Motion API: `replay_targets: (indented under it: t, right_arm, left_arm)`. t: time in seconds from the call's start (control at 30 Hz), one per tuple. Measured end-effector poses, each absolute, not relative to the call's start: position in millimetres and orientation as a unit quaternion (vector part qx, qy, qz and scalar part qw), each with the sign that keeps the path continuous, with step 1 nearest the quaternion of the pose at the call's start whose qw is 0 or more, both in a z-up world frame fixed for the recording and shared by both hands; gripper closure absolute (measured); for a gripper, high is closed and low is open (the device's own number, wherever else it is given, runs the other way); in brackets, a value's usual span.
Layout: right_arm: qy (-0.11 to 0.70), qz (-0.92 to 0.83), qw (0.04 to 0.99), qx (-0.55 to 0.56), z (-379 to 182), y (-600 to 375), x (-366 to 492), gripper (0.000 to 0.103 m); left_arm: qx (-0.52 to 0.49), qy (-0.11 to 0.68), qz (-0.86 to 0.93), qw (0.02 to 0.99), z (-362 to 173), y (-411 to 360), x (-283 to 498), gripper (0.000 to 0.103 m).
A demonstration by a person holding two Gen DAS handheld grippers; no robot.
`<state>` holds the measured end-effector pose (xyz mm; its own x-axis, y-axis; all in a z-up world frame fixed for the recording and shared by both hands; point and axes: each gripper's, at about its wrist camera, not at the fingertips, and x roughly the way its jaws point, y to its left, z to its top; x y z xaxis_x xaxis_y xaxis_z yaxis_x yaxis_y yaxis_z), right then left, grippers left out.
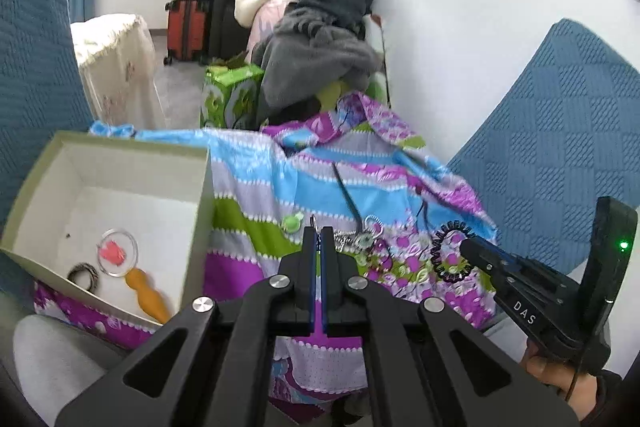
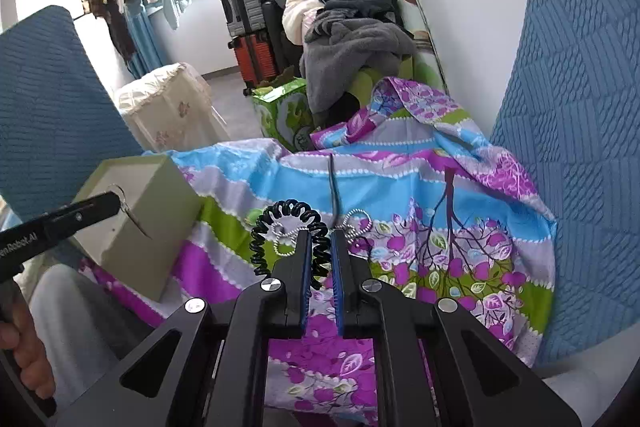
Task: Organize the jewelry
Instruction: 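Carry the held items over the white box with both tools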
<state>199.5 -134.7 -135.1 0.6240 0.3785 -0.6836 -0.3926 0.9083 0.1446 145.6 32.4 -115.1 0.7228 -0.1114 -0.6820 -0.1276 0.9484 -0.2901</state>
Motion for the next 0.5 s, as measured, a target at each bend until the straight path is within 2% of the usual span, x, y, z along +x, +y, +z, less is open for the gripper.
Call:
replay_targets:
  t: [0.5]
  right_arm:
    - [0.331,0.267,0.905,0.002,-48.9,-102.3,191.7,0.096]
  left_arm:
    - [-0.122,0.333,0.023,0.935,-43.4,59.7,129.8,0.102]
